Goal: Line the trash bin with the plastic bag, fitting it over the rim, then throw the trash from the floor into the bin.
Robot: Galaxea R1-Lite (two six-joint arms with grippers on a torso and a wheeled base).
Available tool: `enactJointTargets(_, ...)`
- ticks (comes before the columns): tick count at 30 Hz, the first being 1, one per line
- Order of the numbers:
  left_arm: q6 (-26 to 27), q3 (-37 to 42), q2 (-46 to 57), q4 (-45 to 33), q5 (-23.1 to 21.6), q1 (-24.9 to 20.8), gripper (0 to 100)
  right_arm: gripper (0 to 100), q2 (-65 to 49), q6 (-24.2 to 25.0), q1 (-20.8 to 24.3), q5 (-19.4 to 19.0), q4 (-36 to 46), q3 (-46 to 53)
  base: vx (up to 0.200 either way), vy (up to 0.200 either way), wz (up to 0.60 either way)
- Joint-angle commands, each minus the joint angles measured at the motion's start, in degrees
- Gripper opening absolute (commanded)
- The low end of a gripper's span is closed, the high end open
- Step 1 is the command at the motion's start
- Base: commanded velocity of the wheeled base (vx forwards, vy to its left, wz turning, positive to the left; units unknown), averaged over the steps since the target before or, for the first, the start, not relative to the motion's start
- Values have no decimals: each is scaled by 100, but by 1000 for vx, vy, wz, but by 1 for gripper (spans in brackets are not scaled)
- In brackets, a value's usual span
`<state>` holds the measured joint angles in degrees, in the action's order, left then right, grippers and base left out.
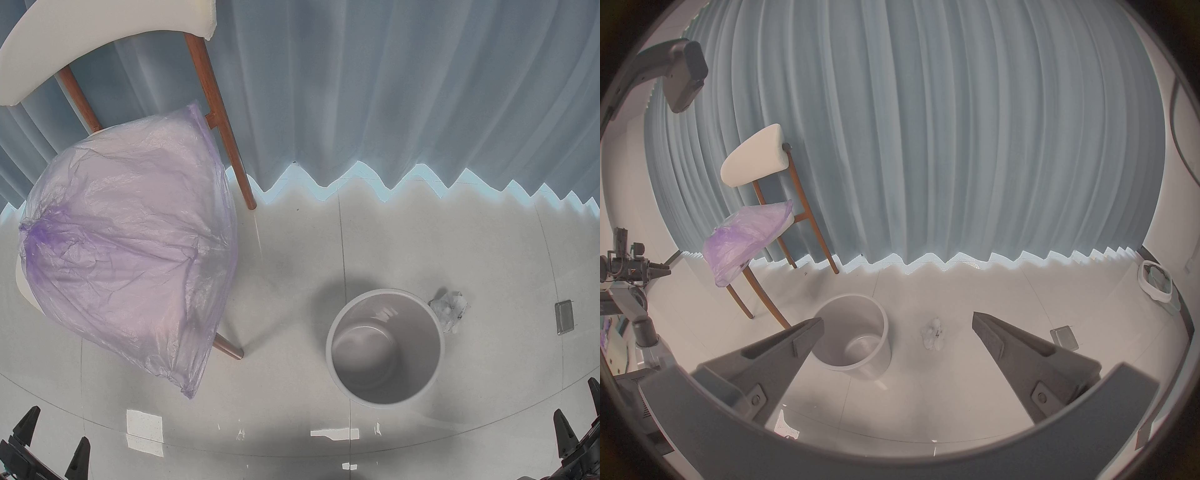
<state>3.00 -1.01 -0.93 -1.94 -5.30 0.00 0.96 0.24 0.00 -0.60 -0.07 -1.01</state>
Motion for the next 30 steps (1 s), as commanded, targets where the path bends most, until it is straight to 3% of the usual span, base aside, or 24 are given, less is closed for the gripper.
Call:
enactJointTargets(1,-1,101,93,9,3,0,100,100,-96,-7,0,-2,-1,101,0,0,0)
enactJointTargets(7,-1,101,93,97,12,0,100,100,-96,-7,0,-2,-1,101,0,0,0)
enactJointTargets(11,17,101,93,1706,-6,18,100,100,-96,2,0,-2,-1,101,0,0,0)
enactJointTargets(17,421,101,93,2822,-190,0,100,100,-96,2,0,-2,-1,101,0,0,0)
enactJointTargets(21,307,101,93,2945,-894,0,100,100,-96,2,0,-2,-1,101,0,0,0)
enactJointTargets(22,96,13,84,2778,-1500,0,100,100,-96,2,0,-2,-1,101,0,0,0)
enactJointTargets(23,69,-57,66,2699,-1632,-9,100,100,-96,2,0,-2,-1,101,0,0,0)
enactJointTargets(25,43,-734,-382,1969,-2396,62,100,100,-96,2,0,-2,-1,101,0,0,0)
enactJointTargets(28,43,-1701,-1111,1319,-3056,220,100,100,-96,2,0,-2,-1,101,0,0,0)
enactJointTargets(29,43,-1701,-1111,1319,-3056,220,100,100,-96,2,0,-2,-1,101,0,0,0)
enactJointTargets(30,52,-2202,-1683,1222,-3513,255,100,100,-96,2,0,-2,-1,101,0,0,0)
